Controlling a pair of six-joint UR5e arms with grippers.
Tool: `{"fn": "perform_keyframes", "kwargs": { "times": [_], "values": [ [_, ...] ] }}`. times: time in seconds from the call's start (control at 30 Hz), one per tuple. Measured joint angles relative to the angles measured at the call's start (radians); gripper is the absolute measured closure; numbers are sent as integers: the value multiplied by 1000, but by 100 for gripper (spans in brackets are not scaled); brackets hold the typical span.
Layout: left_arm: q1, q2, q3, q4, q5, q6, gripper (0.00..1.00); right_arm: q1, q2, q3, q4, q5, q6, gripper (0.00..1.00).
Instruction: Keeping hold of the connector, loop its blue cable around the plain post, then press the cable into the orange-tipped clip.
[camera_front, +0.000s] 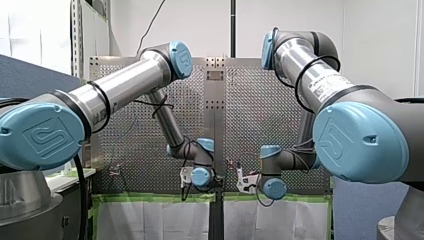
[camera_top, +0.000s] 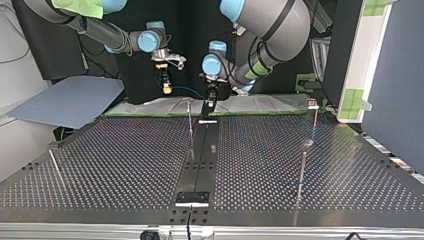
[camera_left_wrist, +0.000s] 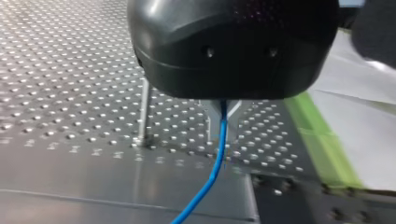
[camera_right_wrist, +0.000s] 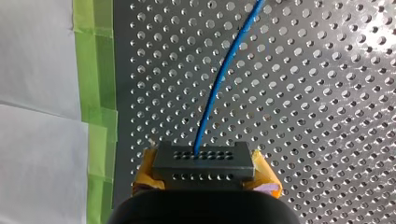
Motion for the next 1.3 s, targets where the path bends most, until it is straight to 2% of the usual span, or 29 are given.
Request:
{"fn": "perform_keyframes", "kwargs": {
  "times": [0.17,0.5,1.3],
  "values": [
    [2,0,24,0,1,-28,100,-6,0,-5,1,0,-9,100],
    [3,0,36,-8,-3,-34,100,-21,0,-25,3,-2,-20,100],
    [16,-5,67,-35,42,-39,100,-53,3,-45,7,-4,-24,100]
  ]
}}
